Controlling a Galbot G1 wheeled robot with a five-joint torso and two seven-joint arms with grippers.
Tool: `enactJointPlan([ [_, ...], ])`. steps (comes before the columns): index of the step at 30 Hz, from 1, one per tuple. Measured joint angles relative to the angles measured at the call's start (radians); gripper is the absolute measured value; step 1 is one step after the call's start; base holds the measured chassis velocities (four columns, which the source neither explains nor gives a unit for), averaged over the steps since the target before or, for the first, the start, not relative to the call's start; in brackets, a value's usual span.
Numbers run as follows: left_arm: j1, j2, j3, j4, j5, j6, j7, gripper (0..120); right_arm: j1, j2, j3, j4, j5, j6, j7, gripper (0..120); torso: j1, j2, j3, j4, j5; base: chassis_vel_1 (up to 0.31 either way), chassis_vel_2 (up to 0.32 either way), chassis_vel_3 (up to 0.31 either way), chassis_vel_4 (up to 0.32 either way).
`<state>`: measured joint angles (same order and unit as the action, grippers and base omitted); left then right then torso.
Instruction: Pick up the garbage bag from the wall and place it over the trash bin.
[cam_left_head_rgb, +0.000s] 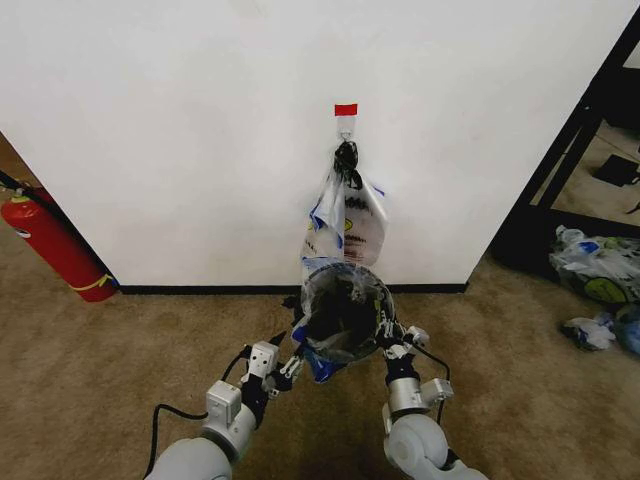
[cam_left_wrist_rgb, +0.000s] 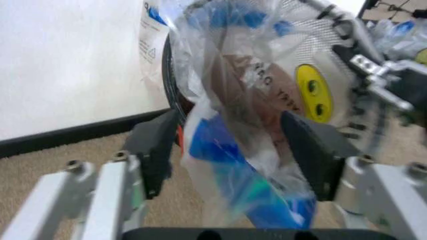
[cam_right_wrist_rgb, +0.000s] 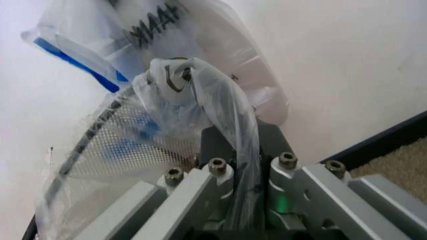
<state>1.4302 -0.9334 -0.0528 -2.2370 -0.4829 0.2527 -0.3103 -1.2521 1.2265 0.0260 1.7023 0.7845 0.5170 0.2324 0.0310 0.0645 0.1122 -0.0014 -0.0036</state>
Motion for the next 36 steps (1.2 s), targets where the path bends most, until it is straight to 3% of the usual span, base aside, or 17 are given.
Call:
enactJointPlan([
  [5, -0.072, -0.054, 0.031, 0.090, 0.062, 0.004, -0.004, 88, -0.021, 0.003, -0.002, 0.013, -0.045, 0.019, -0.016, 1, 0.000, 0.000, 0.000, -0.0002, 0.0001, 0.000, 0.000, 0.000, 0.000],
  [10, -0.090, -0.058, 0.031, 0.151, 0.130, 0.007, -0.018, 99, -0.023, 0.006, -0.003, 0.014, -0.066, 0.029, -0.032, 1, 0.000, 0.000, 0.000, 0.0000, 0.0002, 0.000, 0.000, 0.000, 0.000],
  [17, -0.083, -0.045, 0.019, 0.135, 0.119, 0.007, -0.039, 79, -0.013, 0.011, -0.003, 0.003, -0.083, 0.032, -0.038, 1, 0.000, 0.000, 0.000, 0.0001, 0.0001, 0.000, 0.000, 0.000, 0.000],
  [29, -0.087, -0.045, 0.019, 0.135, 0.090, 0.006, -0.037, 32, -0.005, 0.016, -0.001, -0.005, -0.083, 0.029, -0.037, 1, 0.000, 0.000, 0.000, 0.0000, 0.0001, 0.000, 0.000, 0.000, 0.000],
  [31, -0.088, -0.046, 0.019, 0.138, 0.089, 0.005, -0.037, 30, -0.006, 0.015, 0.000, -0.005, -0.082, 0.029, -0.037, 1, 0.000, 0.000, 0.000, -0.0001, 0.0001, 0.000, 0.000, 0.000, 0.000],
  [36, -0.085, -0.046, 0.017, 0.128, 0.079, 0.000, -0.038, 7, -0.007, 0.014, 0.008, -0.009, -0.079, 0.029, -0.036, 1, 0.000, 0.000, 0.000, 0.0000, 0.0002, 0.000, 0.000, 0.000, 0.000],
])
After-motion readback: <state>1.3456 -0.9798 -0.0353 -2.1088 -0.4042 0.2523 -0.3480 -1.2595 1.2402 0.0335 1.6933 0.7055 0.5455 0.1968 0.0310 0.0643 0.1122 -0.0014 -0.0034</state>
